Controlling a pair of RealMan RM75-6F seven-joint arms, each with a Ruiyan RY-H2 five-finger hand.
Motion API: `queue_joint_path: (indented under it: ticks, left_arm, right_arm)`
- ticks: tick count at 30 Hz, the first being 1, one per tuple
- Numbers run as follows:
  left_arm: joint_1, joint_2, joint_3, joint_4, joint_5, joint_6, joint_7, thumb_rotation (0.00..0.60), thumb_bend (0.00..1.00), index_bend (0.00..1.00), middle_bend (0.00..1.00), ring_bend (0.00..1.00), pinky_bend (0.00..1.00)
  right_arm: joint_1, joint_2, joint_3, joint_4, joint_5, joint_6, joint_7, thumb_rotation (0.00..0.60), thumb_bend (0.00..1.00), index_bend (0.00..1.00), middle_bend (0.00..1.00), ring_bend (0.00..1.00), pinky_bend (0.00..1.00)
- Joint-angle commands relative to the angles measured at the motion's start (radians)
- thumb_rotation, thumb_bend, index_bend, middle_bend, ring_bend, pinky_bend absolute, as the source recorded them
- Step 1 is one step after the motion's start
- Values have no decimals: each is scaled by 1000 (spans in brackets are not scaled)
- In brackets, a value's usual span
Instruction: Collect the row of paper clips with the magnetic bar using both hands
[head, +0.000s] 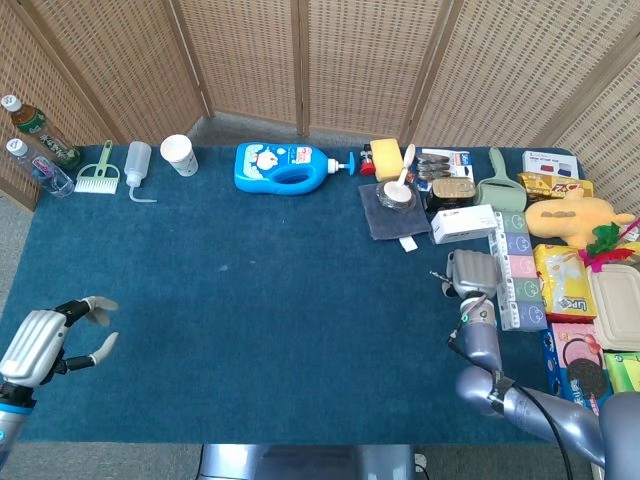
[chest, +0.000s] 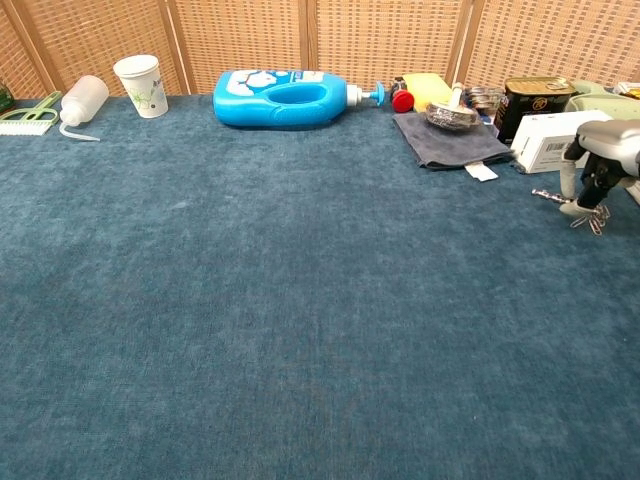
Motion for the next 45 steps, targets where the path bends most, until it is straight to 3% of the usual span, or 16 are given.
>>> queue_joint_path:
  ticks: [1,25,37,45]
  left_arm:
    - [0,1,0,-2,1,1,2,352,316,341,507,471,917]
    - [11,11,3,-20,11,18,12,353,316,341,507,471,917]
    - [13,14,2,-18,10,20,8,355,315,341,506,471,917]
    - [9,6,1,-14,12,14,7,353,315,341,506,471,917]
  right_arm:
    - [-6,-2,-2,8,-2,-6,9,600,438,657,851,917,1000]
    - [-24,-7,-6,64,-9,-60,50,600,438,658,851,917,1000]
    - [-18,7,5,36,-19,-41,45,600,438,656,851,917,1000]
    - [-14,37,16,-40,-44,0,37,600,438,654,851,917,1000]
